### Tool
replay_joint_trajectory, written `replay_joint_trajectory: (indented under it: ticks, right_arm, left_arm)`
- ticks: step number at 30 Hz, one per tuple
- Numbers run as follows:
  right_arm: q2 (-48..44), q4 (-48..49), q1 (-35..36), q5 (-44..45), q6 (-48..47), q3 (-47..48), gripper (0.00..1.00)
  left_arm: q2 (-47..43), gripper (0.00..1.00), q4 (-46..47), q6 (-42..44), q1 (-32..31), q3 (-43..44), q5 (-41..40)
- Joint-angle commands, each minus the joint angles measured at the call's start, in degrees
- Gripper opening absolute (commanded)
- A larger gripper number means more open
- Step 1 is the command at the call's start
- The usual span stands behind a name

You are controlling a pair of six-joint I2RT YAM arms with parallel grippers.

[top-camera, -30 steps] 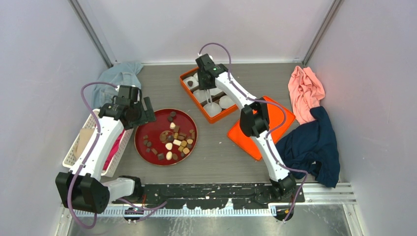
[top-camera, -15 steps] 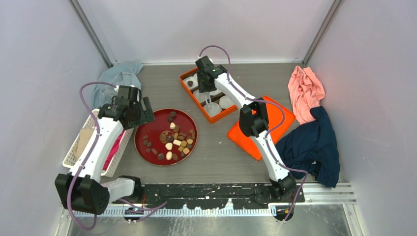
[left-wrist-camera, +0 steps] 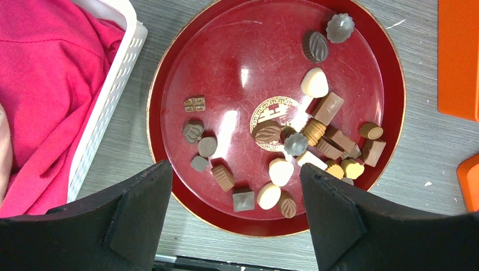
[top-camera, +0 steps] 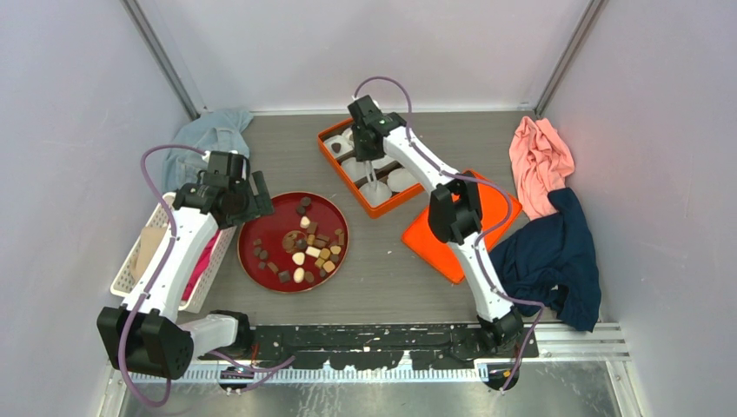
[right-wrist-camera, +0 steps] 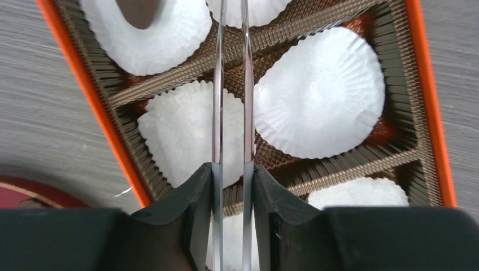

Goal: Pack the chocolate

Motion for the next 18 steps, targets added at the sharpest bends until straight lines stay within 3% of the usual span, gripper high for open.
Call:
replay_joint_trajectory:
  ticks: [1,9,18]
  right_arm:
    - [-11.88,4.56,-0.13,0.39,-0.84,-0.65,0.31]
    - [-20.74,4.59,-0.09,-2.38,0.18,-7.51,0.23]
    - [-36.76,3.45,2.83,-12.70,1.88,-28.41,0.24]
  left_arm:
    - [-0.44,0.84,1.49,0.25,0.18,1.16,0.50]
    - [0.20,0.84,1.71,0.46,0.16,1.84,0.98]
    - [1.55,0.84,2.25,0.47,0.22,2.49,0.19]
